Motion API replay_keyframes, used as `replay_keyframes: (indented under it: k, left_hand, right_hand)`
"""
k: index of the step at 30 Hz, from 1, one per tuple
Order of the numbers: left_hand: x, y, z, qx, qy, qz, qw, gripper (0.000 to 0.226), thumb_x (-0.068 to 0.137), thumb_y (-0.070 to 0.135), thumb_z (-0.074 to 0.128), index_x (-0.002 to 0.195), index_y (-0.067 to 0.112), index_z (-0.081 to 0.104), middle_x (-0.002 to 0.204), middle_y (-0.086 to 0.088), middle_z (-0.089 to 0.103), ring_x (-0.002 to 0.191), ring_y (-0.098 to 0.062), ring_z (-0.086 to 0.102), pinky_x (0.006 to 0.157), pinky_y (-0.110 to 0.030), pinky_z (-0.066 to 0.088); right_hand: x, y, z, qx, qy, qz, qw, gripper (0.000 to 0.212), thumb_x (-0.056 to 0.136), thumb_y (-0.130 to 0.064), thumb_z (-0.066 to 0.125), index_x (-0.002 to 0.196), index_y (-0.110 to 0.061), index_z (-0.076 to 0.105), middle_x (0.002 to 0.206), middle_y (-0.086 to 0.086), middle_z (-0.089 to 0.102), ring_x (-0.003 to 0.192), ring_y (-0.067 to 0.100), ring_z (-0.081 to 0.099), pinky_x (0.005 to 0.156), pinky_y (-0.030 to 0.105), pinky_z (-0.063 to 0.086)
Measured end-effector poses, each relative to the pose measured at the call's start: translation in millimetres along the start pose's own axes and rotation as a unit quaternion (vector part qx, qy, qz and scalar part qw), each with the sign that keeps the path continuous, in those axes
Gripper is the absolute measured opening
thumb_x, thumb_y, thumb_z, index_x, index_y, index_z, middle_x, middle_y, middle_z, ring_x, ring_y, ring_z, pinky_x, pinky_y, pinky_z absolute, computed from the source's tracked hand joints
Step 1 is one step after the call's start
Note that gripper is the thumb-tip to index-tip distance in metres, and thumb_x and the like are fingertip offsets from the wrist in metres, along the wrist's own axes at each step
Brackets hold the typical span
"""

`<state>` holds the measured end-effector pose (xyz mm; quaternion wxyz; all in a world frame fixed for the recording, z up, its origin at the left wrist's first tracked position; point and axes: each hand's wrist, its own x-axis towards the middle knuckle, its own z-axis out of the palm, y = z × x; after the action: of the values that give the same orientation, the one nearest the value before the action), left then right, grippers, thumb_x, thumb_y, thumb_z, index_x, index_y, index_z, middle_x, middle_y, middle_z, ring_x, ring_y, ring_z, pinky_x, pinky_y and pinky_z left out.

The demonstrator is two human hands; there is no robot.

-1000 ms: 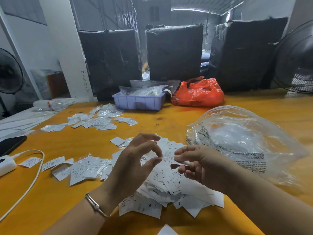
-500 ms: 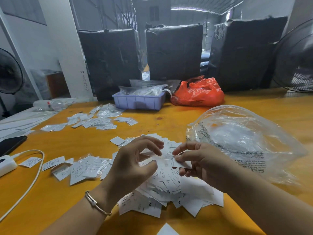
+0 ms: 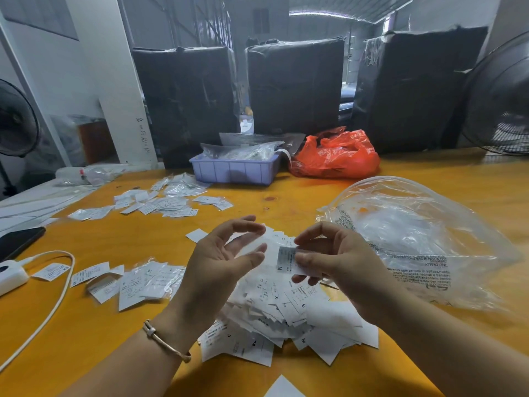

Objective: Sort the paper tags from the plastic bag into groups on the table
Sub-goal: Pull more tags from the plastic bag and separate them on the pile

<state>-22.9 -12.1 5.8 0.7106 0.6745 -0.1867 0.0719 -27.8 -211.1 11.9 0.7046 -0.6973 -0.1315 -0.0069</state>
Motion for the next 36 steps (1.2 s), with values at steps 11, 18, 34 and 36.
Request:
replay_keyframes:
  k: [11, 18, 34, 36]
  left_hand:
    - [-0.7, 2.3, 0.9, -0.002, -0.034, -0.090, 0.995, 0.050, 0.066, 0.005, 0.079, 0.114, 0.006, 0.063, 0.084, -0.013, 0.075, 0.075, -0.027, 0.075, 0.065, -0.026, 0.059]
    - [1.2, 2.3, -0.4, -0.014, 0.007, -0.078, 0.997, 0.047, 0.064, 0.011, 0.080, 0.108, 0.003, 0.066, 0.081, -0.016, 0.073, 0.071, -0.030, 0.074, 0.060, -0.027, 0.057]
    - [1.7, 2.8, -7.7, -0.027, 0.010, -0.069, 0.997, 0.036, 0.074, 0.017, 0.071, 0.108, 0.005, 0.066, 0.091, -0.014, 0.077, 0.081, -0.029, 0.076, 0.064, -0.025, 0.059]
    - [2.1, 2.2, -8.6, -0.027, 0.012, -0.073, 0.997, 0.035, 0.074, 0.016, 0.071, 0.107, 0.005, 0.066, 0.091, -0.014, 0.077, 0.079, -0.027, 0.076, 0.064, -0.026, 0.059]
  right_hand:
    - [-1.4, 1.4, 0.8, -0.057, 0.001, -0.094, 0.994, 0.017, 0.082, 0.000, 0.071, 0.094, -0.004, 0.060, 0.076, 0.011, 0.071, 0.047, 0.023, 0.062, 0.040, 0.021, 0.042]
    - [2.8, -3.6, -3.2, 0.091, -0.048, 0.018, 0.995, 0.024, 0.083, -0.012, 0.064, 0.104, -0.002, 0.058, 0.079, 0.010, 0.072, 0.063, 0.024, 0.067, 0.051, 0.023, 0.050]
    - [2.8, 0.3, -7.8, 0.006, 0.021, -0.028, 0.999, 0.009, 0.088, 0.006, 0.061, 0.095, 0.001, 0.063, 0.068, 0.016, 0.070, 0.054, 0.023, 0.065, 0.048, 0.023, 0.047]
    - [2.3, -0.4, -7.4, -0.005, 0.020, -0.036, 0.999, 0.010, 0.088, 0.006, 0.060, 0.096, 0.002, 0.063, 0.068, 0.017, 0.070, 0.053, 0.022, 0.065, 0.047, 0.023, 0.046]
